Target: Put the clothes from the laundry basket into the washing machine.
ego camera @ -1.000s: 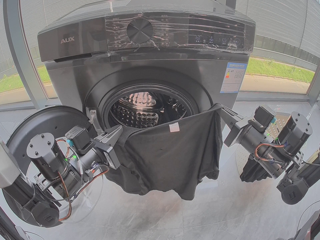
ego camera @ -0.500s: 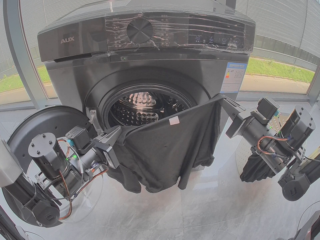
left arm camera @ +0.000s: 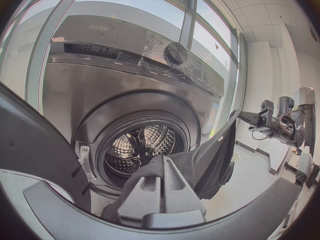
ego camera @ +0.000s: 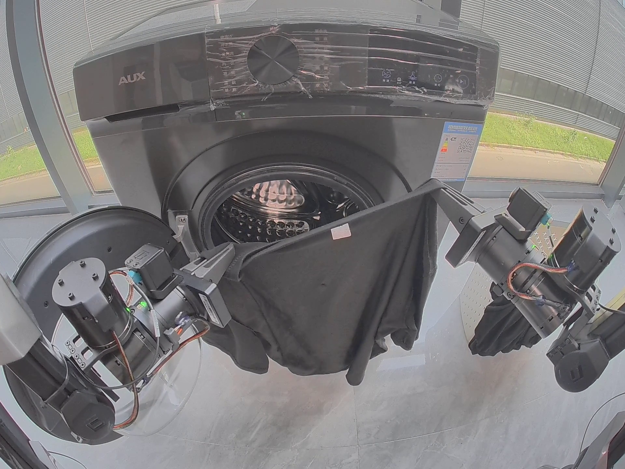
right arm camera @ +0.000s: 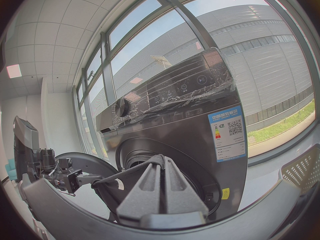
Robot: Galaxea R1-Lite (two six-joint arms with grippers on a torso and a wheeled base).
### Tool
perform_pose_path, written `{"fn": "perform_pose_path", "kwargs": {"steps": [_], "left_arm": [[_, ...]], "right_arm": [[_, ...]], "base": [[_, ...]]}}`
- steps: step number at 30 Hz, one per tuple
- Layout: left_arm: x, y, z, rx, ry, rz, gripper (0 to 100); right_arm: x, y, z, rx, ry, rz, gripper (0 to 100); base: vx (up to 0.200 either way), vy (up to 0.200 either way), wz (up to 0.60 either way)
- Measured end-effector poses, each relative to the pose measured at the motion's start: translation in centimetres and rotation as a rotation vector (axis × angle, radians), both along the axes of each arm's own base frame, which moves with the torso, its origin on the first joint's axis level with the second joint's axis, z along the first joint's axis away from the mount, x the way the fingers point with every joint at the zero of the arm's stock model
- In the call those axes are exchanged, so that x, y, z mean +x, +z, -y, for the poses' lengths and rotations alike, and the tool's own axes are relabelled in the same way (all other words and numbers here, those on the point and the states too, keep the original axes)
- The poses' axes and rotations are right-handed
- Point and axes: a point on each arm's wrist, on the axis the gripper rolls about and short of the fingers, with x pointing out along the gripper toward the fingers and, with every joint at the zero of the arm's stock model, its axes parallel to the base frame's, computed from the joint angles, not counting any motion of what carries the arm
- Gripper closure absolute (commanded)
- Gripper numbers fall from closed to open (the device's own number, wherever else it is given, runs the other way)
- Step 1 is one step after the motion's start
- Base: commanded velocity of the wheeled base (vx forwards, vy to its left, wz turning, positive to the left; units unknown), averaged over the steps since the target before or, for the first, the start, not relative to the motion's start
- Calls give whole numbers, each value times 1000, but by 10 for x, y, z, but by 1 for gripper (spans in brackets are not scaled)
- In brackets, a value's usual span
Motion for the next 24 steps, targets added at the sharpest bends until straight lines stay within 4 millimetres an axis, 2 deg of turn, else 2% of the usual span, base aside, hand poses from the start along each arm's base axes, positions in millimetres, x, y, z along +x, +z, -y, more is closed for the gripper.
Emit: {"fn": "perform_pose_path", "kwargs": {"steps": [24], "left_arm": [[1,5,0,-19,7,17,100]], "right_arm": [[-4,-9,2,-29,2,-30,100]], "base": [[0,0,0]]}}
